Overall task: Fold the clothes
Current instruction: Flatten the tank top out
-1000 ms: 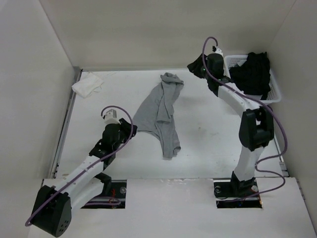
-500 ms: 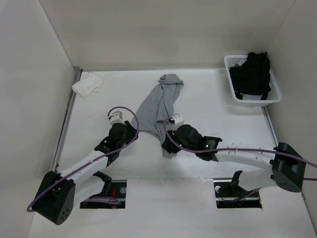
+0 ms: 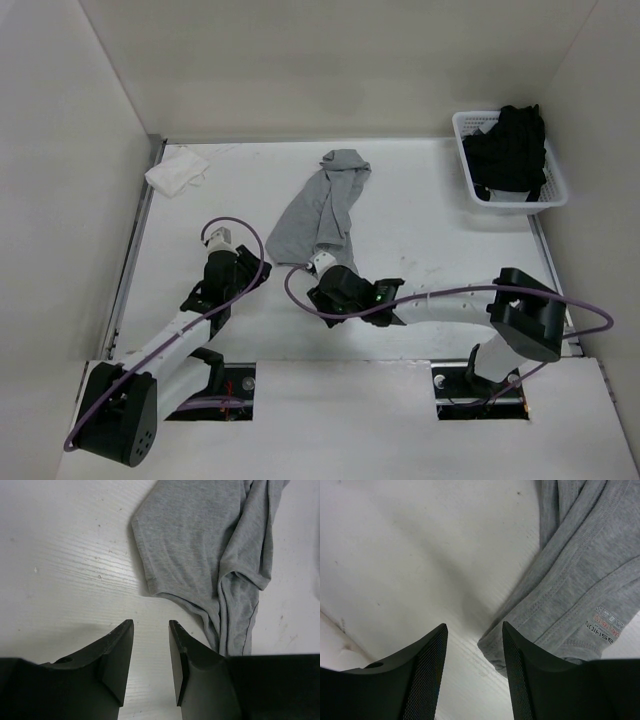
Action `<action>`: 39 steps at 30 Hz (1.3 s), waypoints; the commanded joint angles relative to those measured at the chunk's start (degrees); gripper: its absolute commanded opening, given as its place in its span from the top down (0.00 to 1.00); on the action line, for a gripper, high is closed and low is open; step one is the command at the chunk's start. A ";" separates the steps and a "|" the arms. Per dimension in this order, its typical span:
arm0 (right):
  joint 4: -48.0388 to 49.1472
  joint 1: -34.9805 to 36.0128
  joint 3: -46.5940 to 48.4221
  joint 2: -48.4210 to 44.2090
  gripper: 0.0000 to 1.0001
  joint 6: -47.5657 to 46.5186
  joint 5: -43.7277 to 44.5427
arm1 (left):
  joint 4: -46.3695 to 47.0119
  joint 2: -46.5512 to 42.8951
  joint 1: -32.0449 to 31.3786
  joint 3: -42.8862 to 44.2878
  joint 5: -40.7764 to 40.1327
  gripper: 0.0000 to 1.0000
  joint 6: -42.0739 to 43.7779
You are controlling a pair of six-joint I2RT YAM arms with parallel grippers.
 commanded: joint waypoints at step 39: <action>18.21 -31.56 -23.47 -39.21 1.00 23.42 -2.42 | 10.12 11.49 -35.80 6.17 -11.71 0.63 0.34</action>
